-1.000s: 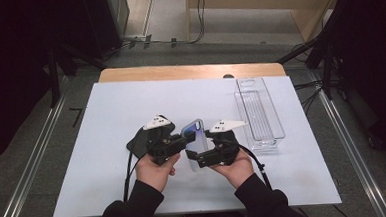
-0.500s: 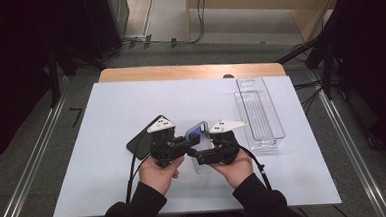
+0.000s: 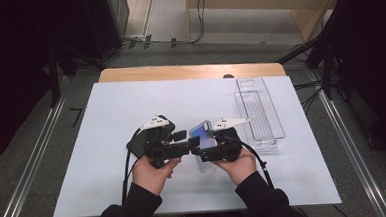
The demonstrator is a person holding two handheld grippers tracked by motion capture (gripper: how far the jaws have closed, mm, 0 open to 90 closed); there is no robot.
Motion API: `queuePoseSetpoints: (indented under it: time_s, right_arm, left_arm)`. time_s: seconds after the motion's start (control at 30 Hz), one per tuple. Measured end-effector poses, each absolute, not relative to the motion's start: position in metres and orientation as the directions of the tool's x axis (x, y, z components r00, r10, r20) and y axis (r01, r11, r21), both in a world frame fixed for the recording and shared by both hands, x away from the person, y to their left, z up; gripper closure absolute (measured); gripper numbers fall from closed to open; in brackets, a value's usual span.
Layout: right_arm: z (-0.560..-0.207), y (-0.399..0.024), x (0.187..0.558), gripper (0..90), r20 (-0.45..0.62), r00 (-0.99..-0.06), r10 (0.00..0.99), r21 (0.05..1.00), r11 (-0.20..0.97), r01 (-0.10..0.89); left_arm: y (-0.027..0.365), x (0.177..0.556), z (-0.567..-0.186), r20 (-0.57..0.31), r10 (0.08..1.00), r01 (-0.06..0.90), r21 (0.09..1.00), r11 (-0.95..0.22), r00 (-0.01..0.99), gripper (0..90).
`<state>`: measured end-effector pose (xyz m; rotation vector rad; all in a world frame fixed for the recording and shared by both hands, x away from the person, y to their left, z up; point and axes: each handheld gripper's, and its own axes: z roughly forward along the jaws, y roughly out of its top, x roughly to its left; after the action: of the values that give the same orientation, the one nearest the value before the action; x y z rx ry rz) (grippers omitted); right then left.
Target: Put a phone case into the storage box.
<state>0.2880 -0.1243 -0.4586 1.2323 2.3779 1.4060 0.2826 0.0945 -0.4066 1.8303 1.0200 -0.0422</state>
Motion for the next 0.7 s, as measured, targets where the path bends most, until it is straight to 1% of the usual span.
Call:
queuePoseSetpoints:
  time_s: [0.03,0.1,0.2,0.27,0.37,0.47,0.57,0.7]
  right_arm:
    - [-0.459,-0.125,0.288,15.5,0.285,-0.662,0.693,0.775,0.24,0.585]
    - [-0.459,-0.127,0.29,15.5,0.281,-0.668,0.69,0.777,0.245,0.58]
    - [-0.458,-0.128,0.292,15.5,0.278,-0.689,0.669,0.777,0.266,0.571]
    - [-0.458,-0.13,0.292,15.5,0.271,-0.7,0.66,0.778,0.278,0.564]
    - [-0.457,-0.132,0.293,15.5,0.262,-0.715,0.648,0.777,0.297,0.555]
    - [-0.455,-0.135,0.294,15.5,0.26,-0.734,0.627,0.776,0.316,0.545]
    - [-0.451,-0.138,0.294,15.5,0.27,-0.753,0.6,0.782,0.321,0.535]
    - [-0.447,-0.14,0.296,15.5,0.269,-0.765,0.585,0.778,0.336,0.531]
  left_arm:
    - [0.096,0.283,-0.406,-0.449,0.614,0.657,0.739,-0.153,0.649,36.2]
    - [0.1,0.284,-0.406,-0.456,0.6,0.66,0.733,-0.167,0.658,36.2]
    - [0.104,0.287,-0.408,-0.48,0.563,0.678,0.705,-0.209,0.673,33.9]
    - [0.107,0.289,-0.409,-0.472,0.555,0.675,0.698,-0.24,0.685,34.0]
    - [0.11,0.291,-0.409,-0.484,0.523,0.675,0.687,-0.27,0.702,33.8]
    - [0.114,0.292,-0.41,-0.454,0.495,0.642,0.696,-0.322,0.741,33.7]
    - [0.118,0.294,-0.414,-0.47,0.437,0.631,0.675,-0.381,0.767,30.7]
    - [0.123,0.295,-0.418,-0.433,0.419,0.594,0.681,-0.429,0.798,30.7]
